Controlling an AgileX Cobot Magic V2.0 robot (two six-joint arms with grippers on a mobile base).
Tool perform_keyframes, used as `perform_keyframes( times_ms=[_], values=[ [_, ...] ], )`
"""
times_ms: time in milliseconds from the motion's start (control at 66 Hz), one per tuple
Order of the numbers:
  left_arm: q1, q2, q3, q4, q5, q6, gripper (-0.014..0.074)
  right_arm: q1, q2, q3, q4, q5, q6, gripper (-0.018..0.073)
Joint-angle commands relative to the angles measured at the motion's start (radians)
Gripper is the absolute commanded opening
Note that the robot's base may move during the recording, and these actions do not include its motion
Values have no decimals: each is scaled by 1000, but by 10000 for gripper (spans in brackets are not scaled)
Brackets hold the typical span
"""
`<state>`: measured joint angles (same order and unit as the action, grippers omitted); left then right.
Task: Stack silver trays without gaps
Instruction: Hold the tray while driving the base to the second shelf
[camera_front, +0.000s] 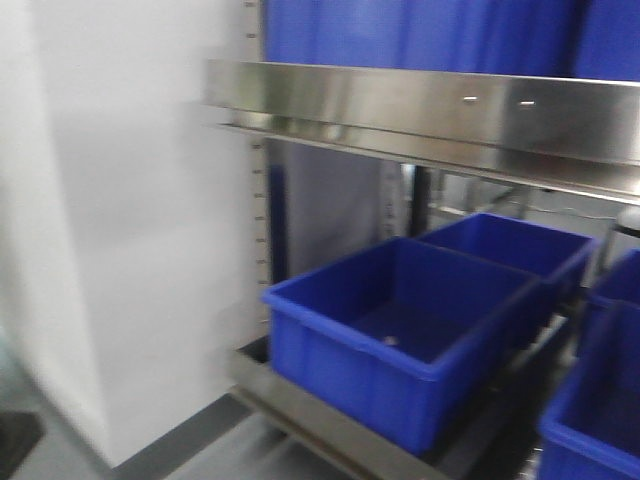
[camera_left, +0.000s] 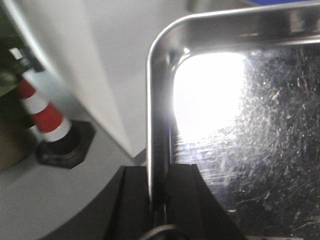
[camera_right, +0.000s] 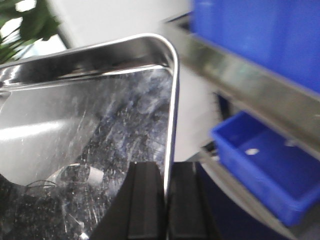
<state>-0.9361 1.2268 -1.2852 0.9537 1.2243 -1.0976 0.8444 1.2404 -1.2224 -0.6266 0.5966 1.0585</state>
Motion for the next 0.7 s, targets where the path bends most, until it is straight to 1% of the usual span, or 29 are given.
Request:
perform_keyframes(
  times_ms=[0,682],
  values=[
    [-16,14,-4,-24,-173,9,-16,24,-6,-10,29,-224,-5,-25],
    [-16,14,-4,-24,-173,9,-16,24,-6,-10,29,-224,-5,-25]
  ],
)
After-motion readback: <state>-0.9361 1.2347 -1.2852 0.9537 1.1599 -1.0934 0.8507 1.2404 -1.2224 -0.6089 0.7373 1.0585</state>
